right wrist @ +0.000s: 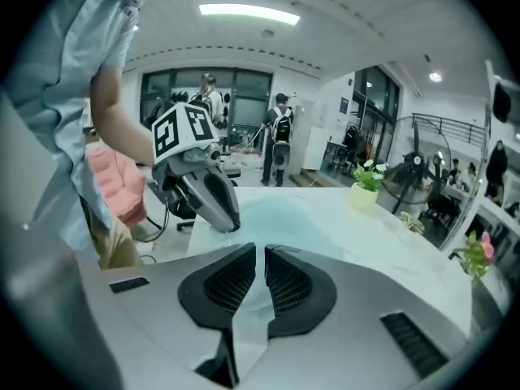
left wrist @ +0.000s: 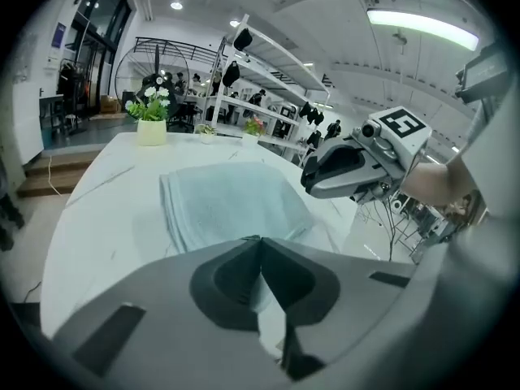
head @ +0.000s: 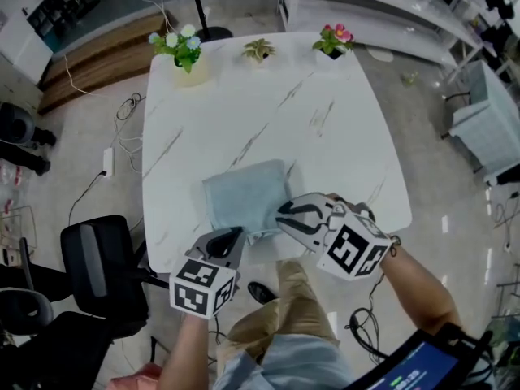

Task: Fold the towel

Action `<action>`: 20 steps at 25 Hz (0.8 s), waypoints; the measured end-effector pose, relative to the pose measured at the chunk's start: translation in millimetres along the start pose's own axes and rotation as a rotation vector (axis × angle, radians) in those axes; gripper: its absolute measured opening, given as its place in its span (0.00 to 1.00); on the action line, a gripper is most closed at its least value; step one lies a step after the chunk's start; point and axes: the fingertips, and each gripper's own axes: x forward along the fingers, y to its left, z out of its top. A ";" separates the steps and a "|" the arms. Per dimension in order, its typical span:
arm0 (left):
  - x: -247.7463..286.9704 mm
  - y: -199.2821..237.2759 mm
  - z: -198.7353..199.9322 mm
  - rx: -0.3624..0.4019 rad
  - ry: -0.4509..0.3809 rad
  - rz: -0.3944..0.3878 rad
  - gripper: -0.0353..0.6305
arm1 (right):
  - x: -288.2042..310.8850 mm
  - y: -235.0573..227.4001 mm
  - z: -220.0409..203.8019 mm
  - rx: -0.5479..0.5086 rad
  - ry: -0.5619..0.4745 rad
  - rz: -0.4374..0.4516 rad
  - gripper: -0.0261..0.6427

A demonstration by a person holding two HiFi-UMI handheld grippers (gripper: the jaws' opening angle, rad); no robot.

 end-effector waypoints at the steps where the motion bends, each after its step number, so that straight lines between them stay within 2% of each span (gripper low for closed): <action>1: 0.9 -0.4 0.0 0.016 0.001 0.005 0.07 | 5.6 5.4 -2.5 0.016 0.017 0.014 0.12; 3: 3.5 -3.0 -1.3 0.053 0.015 0.005 0.07 | 18.7 18.8 -24.8 -0.016 0.119 0.042 0.12; 6: 8.4 -7.3 -4.7 0.070 0.034 -0.017 0.07 | 29.7 18.7 -57.9 -0.073 0.254 0.017 0.10; 10: 10.3 -2.7 -5.1 0.066 0.031 -0.017 0.07 | 33.6 10.5 -54.7 -0.044 0.256 -0.002 0.09; 16: -5.5 -14.7 6.9 0.044 -0.003 -0.072 0.07 | 13.1 0.0 -29.8 0.075 0.142 -0.005 0.09; 20: 1.8 -19.9 -8.5 0.103 0.053 -0.081 0.07 | 14.7 11.3 -51.2 0.016 0.236 0.026 0.08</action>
